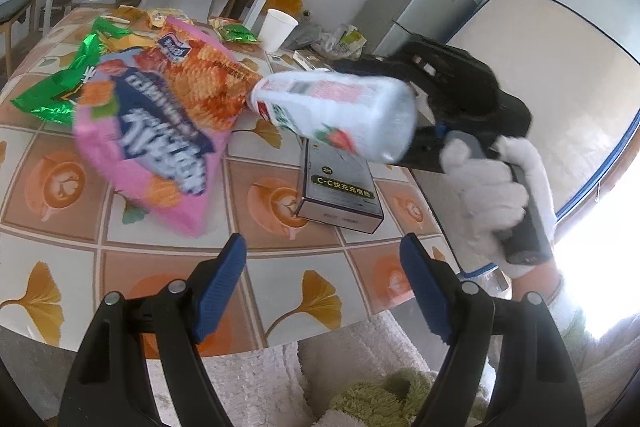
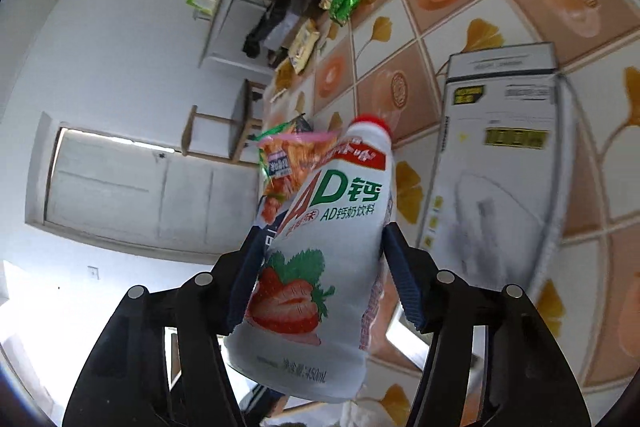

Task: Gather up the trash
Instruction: 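Grasp the white AD drink bottle with the right gripper and lift it, then grasp the white KUYAN cable box with the left gripper while the right gripper holds the bottle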

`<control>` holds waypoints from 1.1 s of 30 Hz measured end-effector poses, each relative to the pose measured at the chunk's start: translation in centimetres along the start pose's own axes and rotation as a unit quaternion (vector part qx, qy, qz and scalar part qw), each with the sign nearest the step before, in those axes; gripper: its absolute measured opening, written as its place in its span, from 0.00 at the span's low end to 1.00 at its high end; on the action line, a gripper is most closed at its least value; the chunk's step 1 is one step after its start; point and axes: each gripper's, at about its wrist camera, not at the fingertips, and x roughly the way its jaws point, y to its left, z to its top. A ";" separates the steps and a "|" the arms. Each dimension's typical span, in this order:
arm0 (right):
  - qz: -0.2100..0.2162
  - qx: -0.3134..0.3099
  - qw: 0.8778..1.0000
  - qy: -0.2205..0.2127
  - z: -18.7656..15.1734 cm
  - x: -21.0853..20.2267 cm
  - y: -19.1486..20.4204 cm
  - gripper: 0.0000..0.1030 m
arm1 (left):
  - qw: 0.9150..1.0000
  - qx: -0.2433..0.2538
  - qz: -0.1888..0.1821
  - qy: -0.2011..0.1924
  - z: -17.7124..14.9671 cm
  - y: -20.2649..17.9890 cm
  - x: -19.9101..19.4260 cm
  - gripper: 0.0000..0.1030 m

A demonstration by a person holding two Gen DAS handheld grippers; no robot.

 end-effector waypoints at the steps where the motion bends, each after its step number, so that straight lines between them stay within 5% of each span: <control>1: -0.002 -0.006 1.000 -0.001 -0.4 -0.8 -0.1 0.54 | 1.000 0.002 0.000 0.002 0.1 -0.2 0.2 0.74; 13: -0.085 -0.089 0.992 0.012 -3.2 -4.1 -0.7 0.52 | 1.000 0.017 0.019 0.008 3.1 -1.8 3.5 0.74; 26: 0.000 -0.035 0.997 0.067 -2.8 -3.5 -4.5 0.59 | 0.998 0.050 0.040 0.010 4.9 -3.0 6.3 0.74; 33: -0.005 -0.051 0.998 0.028 -3.7 -6.5 -5.4 0.54 | 0.997 0.060 0.045 0.015 5.8 -3.0 7.2 0.74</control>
